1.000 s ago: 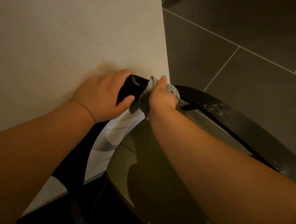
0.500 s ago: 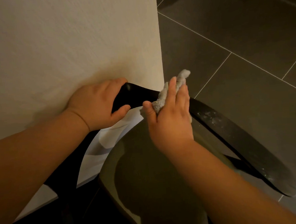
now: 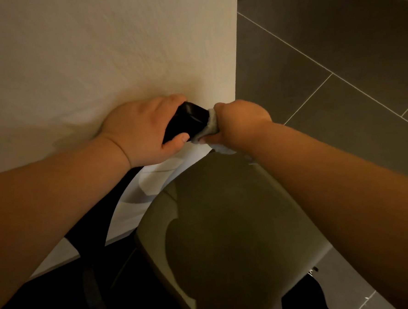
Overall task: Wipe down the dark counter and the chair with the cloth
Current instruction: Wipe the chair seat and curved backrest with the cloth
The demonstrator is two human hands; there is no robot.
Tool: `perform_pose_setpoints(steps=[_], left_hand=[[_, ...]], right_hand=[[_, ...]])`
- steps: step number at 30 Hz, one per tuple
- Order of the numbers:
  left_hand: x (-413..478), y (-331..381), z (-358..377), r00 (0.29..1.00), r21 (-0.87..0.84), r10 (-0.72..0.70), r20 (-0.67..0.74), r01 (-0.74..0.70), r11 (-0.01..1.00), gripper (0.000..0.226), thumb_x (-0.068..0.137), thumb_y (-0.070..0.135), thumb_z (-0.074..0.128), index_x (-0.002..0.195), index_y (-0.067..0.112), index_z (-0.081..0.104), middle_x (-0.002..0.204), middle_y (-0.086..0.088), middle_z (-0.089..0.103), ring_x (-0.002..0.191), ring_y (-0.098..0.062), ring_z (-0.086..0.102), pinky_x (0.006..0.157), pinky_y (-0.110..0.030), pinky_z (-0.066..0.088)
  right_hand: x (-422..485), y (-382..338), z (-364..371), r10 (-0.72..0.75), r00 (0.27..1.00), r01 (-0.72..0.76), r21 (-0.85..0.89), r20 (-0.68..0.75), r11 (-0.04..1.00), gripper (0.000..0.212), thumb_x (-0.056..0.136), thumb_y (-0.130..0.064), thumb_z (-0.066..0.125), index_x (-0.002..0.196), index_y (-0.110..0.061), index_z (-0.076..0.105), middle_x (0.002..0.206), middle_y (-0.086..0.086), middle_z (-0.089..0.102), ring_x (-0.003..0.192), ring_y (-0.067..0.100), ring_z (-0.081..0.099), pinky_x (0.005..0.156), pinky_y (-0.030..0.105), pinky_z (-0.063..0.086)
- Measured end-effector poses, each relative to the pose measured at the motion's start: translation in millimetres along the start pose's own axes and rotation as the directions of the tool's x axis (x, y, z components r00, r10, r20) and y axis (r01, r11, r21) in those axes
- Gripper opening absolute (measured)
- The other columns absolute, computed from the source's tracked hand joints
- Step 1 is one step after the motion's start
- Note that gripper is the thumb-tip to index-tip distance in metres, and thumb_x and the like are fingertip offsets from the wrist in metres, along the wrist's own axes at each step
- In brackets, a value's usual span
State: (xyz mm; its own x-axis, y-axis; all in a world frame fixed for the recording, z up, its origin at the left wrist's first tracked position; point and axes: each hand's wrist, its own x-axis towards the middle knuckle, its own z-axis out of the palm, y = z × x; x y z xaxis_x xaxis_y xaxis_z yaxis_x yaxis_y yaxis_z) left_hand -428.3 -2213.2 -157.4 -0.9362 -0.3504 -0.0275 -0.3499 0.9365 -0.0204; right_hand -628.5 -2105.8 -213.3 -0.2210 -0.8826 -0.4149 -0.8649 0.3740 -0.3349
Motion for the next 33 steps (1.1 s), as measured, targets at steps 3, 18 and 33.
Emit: perform_pose_setpoints(steps=[3, 18, 33], left_hand=[[1, 1, 1, 1.000, -0.020, -0.001, -0.007, 0.001, 1.000, 0.075, 0.090, 0.061, 0.042, 0.145, 0.010, 0.047, 0.114, -0.017, 0.069, 0.080, -0.041, 0.069, 0.065, -0.035, 0.041], [0, 2, 1, 0.997, -0.068, -0.073, -0.010, 0.072, 0.995, 0.070, 0.084, 0.068, 0.045, 0.136, 0.020, 0.046, 0.098, -0.006, 0.068, 0.075, -0.034, 0.066, 0.063, -0.038, 0.050], [6, 17, -4, 0.970, -0.065, -0.241, 0.029, 0.242, 0.968, 0.043, 0.091, 0.062, 0.059, 0.107, 0.022, 0.058, 0.075, 0.006, 0.056, 0.065, -0.023, 0.055, 0.060, -0.032, 0.044]], right_hand=[[-3, 33, 3, 0.086, 0.989, -0.075, -0.090, 0.123, 0.993, 0.058, 0.071, -0.085, 0.062, 0.078, -0.028, 0.070, 0.070, -0.006, 0.067, 0.068, 0.017, 0.066, 0.068, 0.036, 0.058], [-18, 41, -8, 0.044, 0.981, -0.020, -0.127, 0.188, 0.992, 0.043, 0.086, -0.070, 0.061, 0.094, -0.029, 0.071, 0.078, -0.002, 0.067, 0.075, 0.017, 0.064, 0.070, 0.035, 0.056], [-33, 56, 4, 0.130, 0.988, -0.124, -0.072, 0.083, 0.990, 0.045, 0.080, -0.055, 0.072, 0.107, -0.024, 0.055, 0.083, -0.001, 0.062, 0.074, 0.022, 0.062, 0.064, 0.035, 0.051]])
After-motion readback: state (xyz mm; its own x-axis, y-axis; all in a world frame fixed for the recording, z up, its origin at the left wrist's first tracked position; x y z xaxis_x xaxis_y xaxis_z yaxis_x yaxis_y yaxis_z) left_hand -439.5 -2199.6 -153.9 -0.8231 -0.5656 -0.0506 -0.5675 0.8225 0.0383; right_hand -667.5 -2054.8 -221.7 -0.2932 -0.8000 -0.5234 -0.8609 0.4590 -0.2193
